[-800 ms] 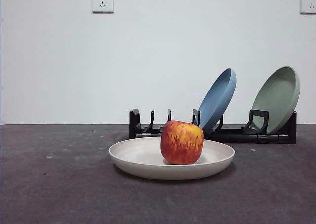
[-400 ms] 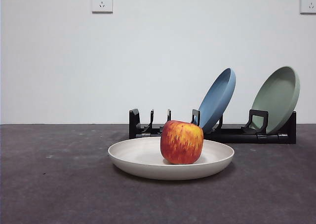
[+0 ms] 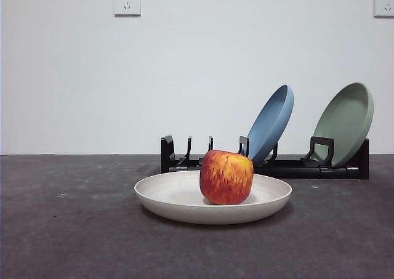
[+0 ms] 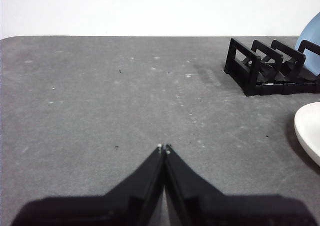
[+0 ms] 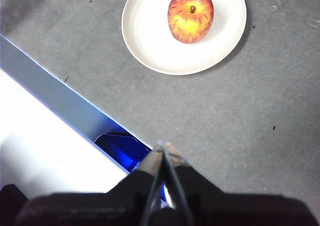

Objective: Take the yellow plate from the plate rack,put the plate on the table,take the apple from the table,put the apple in the plate

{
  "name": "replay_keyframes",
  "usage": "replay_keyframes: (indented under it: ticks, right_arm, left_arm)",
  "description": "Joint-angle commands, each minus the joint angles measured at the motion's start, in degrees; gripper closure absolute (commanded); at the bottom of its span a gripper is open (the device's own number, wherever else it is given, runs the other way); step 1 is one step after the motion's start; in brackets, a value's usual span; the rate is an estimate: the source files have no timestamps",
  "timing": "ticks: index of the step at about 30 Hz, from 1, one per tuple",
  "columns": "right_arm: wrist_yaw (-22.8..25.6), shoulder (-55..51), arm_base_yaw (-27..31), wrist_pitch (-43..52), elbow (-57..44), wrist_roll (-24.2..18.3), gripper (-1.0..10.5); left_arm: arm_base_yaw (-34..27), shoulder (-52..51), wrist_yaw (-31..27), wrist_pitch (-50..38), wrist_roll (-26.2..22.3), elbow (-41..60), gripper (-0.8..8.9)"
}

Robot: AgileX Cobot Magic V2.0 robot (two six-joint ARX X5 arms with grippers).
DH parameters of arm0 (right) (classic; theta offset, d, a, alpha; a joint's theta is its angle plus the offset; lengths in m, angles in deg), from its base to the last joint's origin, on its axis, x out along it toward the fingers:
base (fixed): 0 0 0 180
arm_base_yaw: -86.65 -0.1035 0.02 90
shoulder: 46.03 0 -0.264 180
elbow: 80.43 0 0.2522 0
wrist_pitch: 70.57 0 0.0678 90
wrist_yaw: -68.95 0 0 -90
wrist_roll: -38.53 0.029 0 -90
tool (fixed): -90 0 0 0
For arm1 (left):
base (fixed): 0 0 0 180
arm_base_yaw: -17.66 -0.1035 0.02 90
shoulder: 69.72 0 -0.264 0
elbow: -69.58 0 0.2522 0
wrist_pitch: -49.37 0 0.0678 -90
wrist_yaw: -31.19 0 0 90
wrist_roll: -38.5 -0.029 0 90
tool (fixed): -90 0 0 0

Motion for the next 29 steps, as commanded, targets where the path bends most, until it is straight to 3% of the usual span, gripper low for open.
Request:
replay_keyframes:
  ticks: [1, 3, 8, 14, 21, 29]
  right_arm:
    - [0.83, -1.77, 2.49, 2.03, 0.09, -2.91, 9.5]
    - [0.74, -3.67, 6.01, 6.34, -0.15, -2.89, 9.5]
    - [-5.9, -12.11, 19.82, 23.41, -5.92, -2.73, 9.5]
    - [-5.86, -23.39, 32.28, 38.91, -19.96, -5.03, 9.5]
    - [-5.81, -35.39, 35.78, 55.91, -40.04, -1.95, 9.5]
    - [-5.75, -44.37, 35.71, 57.46, -55.39, 0.2, 9.5]
  left_arm:
    - [-0.15, -0.17, 0.07, -0.09, 0.37, 0.76, 8.17]
    - [-0.15, -0.17, 0.07, -0.09, 0.37, 0.76, 8.17]
    - [-0.15, -0.17, 0.07, -0.09, 0.37, 0.76, 8.17]
    - [-0.15, -0.17, 0.07, -0.09, 0.37, 0.76, 8.17]
    - [-0.15, -0.17, 0.07, -0.09, 0.37, 0.76, 8.17]
    - [-0.15, -0.17, 0.07, -0.09, 0.37, 0.76, 8.17]
